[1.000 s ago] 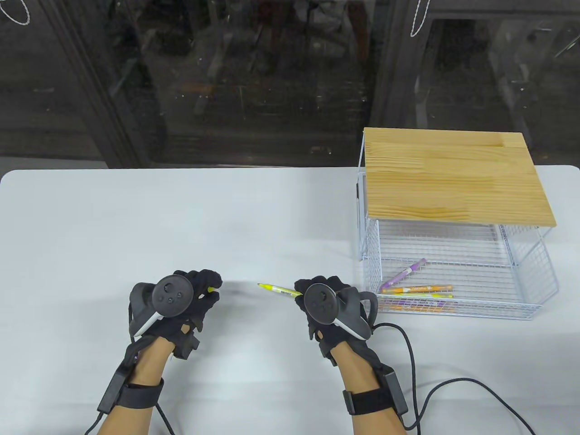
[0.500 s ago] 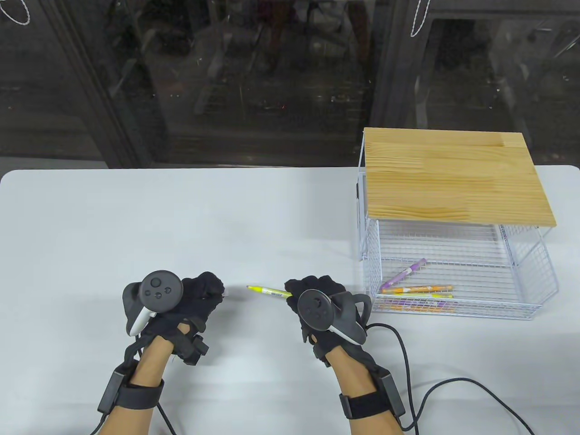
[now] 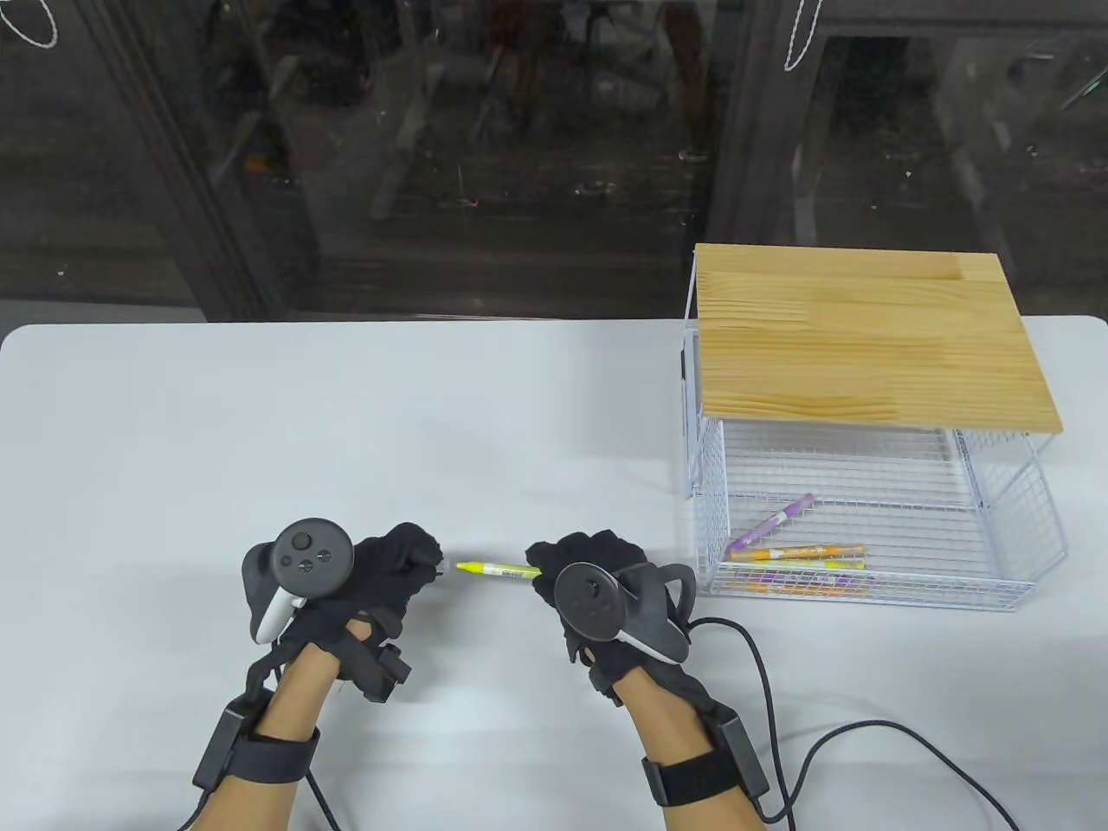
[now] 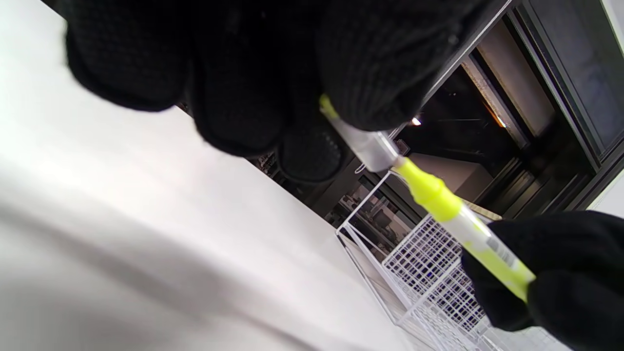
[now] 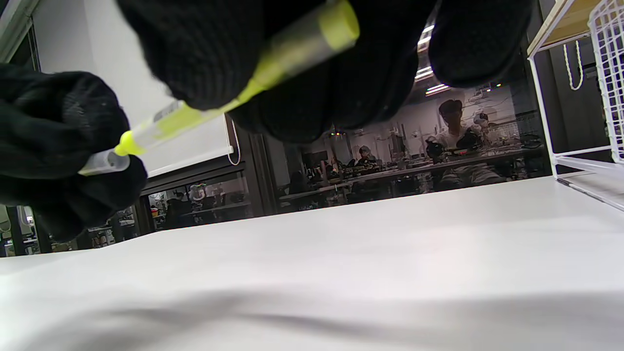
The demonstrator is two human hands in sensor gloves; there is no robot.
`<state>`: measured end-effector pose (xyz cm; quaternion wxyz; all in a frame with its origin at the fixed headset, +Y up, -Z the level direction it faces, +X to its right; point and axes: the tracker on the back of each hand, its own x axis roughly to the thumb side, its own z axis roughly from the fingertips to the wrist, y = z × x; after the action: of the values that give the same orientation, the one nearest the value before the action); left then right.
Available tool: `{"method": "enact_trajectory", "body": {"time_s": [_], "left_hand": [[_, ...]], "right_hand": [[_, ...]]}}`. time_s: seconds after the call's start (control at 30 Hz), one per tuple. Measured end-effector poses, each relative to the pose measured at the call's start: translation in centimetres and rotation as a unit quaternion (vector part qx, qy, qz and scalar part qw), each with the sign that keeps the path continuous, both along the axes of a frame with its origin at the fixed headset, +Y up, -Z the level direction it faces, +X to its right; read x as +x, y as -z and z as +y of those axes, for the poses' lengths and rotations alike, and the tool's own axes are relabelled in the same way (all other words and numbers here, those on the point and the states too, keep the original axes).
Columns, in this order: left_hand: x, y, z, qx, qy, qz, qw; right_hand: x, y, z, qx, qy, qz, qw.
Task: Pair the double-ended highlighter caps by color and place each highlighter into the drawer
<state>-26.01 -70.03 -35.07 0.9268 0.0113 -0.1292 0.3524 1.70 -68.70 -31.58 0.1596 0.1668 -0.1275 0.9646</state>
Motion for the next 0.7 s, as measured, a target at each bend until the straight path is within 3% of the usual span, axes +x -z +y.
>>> {"method": "enact_trajectory", "body": {"time_s": [0.7], "left_hand": [[0.57, -0.08, -0.44, -0.019, -0.042, -0.019, 0.999]], "right_hand": [[-0.19, -0.02, -0.28, 0.006, -0.001, 0.007, 1.000]]}}
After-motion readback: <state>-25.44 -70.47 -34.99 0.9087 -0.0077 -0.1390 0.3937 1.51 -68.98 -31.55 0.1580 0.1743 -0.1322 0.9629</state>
